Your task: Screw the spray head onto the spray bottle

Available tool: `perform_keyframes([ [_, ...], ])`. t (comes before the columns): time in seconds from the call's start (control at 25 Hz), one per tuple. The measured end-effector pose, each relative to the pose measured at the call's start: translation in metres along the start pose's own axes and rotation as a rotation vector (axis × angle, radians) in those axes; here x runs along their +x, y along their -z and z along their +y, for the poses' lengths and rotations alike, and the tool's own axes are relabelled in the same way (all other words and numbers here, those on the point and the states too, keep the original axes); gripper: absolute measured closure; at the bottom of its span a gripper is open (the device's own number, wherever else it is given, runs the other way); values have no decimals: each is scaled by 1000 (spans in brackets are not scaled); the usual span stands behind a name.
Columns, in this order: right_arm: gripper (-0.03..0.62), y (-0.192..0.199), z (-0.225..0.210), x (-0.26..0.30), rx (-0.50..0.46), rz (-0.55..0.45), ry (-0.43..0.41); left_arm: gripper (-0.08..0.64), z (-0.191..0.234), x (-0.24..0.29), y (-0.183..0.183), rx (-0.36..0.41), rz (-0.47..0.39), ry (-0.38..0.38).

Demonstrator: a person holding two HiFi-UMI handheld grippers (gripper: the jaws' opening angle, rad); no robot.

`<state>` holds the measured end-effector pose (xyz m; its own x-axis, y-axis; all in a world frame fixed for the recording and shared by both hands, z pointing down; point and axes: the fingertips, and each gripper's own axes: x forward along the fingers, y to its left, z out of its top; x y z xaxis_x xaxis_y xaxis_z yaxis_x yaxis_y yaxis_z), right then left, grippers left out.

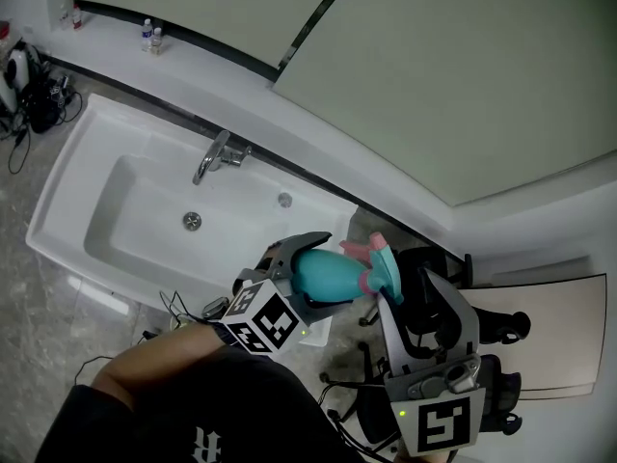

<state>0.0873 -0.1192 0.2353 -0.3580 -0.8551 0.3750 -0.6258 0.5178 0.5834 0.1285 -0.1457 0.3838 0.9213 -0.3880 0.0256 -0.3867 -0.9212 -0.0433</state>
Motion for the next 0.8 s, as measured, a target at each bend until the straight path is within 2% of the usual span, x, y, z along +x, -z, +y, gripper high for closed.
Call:
perform_keyframes([
  [0.2,434,-2,0,0,176,-81,-118,94,4,-3,-4,49,14,-24],
  [0.4,434,13,3,-1,234,-91,-126,94,11,-5,-2,56,34,-56],
  [0.6,433,29,13,11,375,-103,-192,94,7,-5,-3,43,40,-41],
  [0.72,433,29,13,18,491,-152,-265,94,5,-6,-3,43,48,-25],
  [0.8,433,27,13,21,536,-181,-306,94,3,-7,-1,45,58,-16],
])
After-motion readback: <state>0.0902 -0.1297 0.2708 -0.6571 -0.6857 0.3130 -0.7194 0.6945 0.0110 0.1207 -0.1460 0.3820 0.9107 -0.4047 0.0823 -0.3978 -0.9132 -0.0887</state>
